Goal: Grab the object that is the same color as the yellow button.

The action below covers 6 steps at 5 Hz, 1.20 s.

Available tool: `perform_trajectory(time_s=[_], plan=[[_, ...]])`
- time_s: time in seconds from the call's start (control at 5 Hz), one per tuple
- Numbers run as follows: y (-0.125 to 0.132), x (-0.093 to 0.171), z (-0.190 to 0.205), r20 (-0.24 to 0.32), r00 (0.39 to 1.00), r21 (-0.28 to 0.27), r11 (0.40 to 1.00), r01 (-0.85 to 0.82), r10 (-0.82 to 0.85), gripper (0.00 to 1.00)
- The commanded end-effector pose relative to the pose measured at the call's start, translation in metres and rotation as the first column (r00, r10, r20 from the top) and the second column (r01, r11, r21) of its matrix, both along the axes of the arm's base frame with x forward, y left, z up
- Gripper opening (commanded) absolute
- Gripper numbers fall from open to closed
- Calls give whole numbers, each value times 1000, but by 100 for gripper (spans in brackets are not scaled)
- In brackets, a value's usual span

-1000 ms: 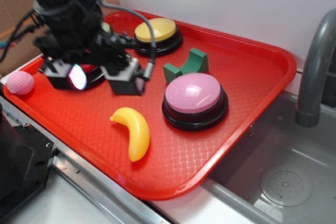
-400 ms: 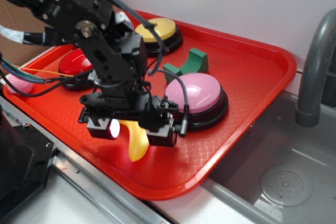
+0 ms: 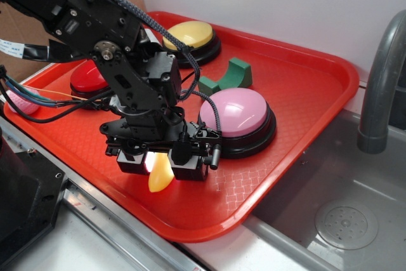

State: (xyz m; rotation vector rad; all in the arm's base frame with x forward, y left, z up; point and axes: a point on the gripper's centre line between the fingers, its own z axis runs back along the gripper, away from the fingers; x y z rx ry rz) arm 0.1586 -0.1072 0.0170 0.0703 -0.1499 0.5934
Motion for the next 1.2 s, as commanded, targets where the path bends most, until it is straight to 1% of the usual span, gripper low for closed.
perform_trajectory(time_s=[0.0,0.2,0.4,0.6,0.8,1.0], plan=[[22,15,41,22,982,-52,981,189,-188,0],[48,29,80,16,963,-38,962,269,-269,0],[74,39,109,36,938,-109,931,347,-345,0],[89,47,142,62,897,-67,895,441,-438,0],[93,50,150,93,880,-33,882,470,-465,0],[95,52,147,-6,893,-54,892,449,-450,0]])
